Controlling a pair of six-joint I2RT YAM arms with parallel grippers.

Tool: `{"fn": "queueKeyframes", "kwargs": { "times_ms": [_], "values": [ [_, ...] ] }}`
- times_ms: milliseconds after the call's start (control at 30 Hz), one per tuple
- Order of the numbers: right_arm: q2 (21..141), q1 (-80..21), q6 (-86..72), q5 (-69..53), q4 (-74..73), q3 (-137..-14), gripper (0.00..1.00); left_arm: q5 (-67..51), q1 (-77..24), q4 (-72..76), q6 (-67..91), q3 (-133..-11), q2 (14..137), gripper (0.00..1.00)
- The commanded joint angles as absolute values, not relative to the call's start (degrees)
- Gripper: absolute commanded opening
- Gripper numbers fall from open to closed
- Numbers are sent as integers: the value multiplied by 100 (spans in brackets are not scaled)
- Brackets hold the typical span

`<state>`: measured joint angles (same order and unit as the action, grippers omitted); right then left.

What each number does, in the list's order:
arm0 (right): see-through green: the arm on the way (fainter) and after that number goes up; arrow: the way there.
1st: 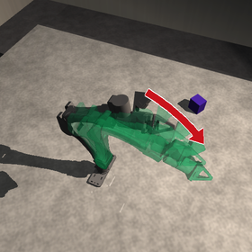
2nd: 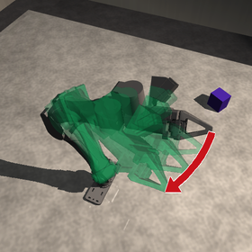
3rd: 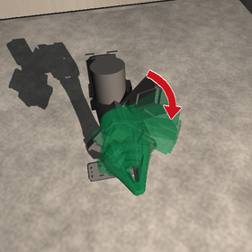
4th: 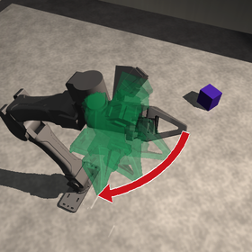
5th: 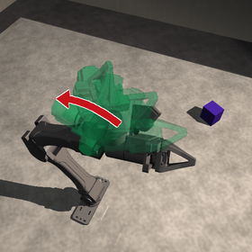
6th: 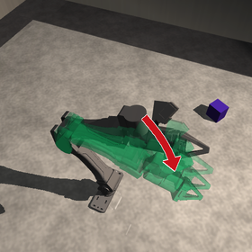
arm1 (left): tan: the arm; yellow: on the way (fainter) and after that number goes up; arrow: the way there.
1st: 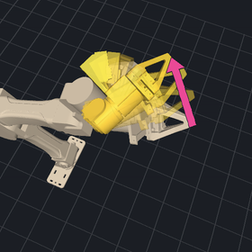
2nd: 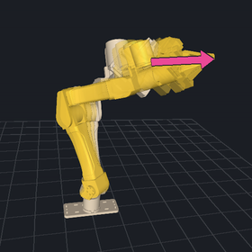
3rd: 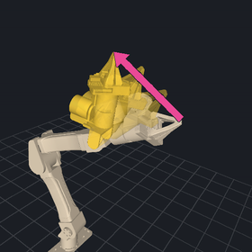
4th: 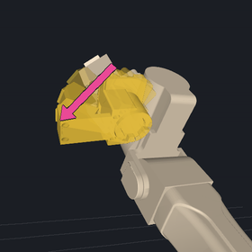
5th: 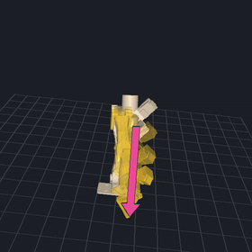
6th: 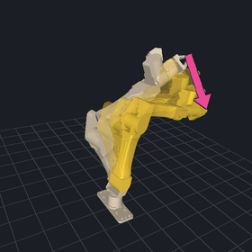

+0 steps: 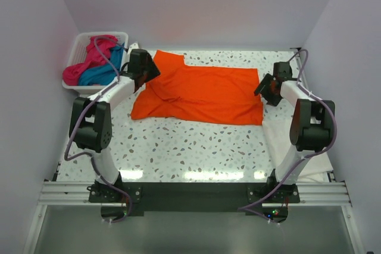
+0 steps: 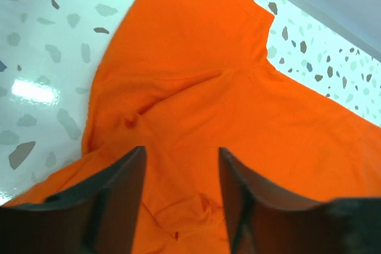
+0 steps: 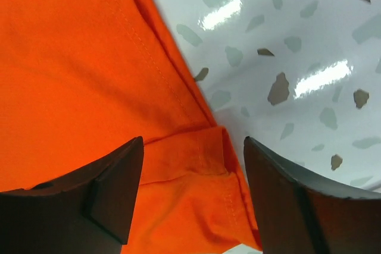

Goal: Fold and stack the t-shirts
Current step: Fold the tshirt

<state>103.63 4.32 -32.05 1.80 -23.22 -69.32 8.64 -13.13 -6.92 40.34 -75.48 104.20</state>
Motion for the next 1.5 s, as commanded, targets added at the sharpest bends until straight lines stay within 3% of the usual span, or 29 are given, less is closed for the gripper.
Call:
{"fn": "queueKeyframes", "kwargs": {
  "times_ms": [0,33,133,333,467,633,967,1467],
  "values": [
    [10363,475,-3103,88,-2355,-7356,73,554,-1248,-536,3832,-7980,10372,61],
    [10293,466,-3085,114,-2364,-7304,80,571,-1248,-536,3867,-7833,10258,64],
    [9828,422,-3102,132,-2382,-7042,81,834,-1248,-579,4138,-7280,9582,69],
    [8755,-208,-3120,245,-2180,-6023,78,1801,-1336,-1380,5113,-5645,8132,51],
    [8376,-720,-3208,466,-2136,-5591,73,2048,-1380,-1406,5466,-4686,7542,47],
    [8385,-817,-3269,422,-2004,-5300,69,1899,-1397,-1161,5537,-4026,7506,50],
    [8560,-791,-3322,738,-1986,-5036,68,2012,-1371,-738,5449,-4008,7997,62],
    [8648,-703,-3252,809,-1907,-4702,68,2416,-1257,-835,5282,-4614,8718,55]
  ]
}}
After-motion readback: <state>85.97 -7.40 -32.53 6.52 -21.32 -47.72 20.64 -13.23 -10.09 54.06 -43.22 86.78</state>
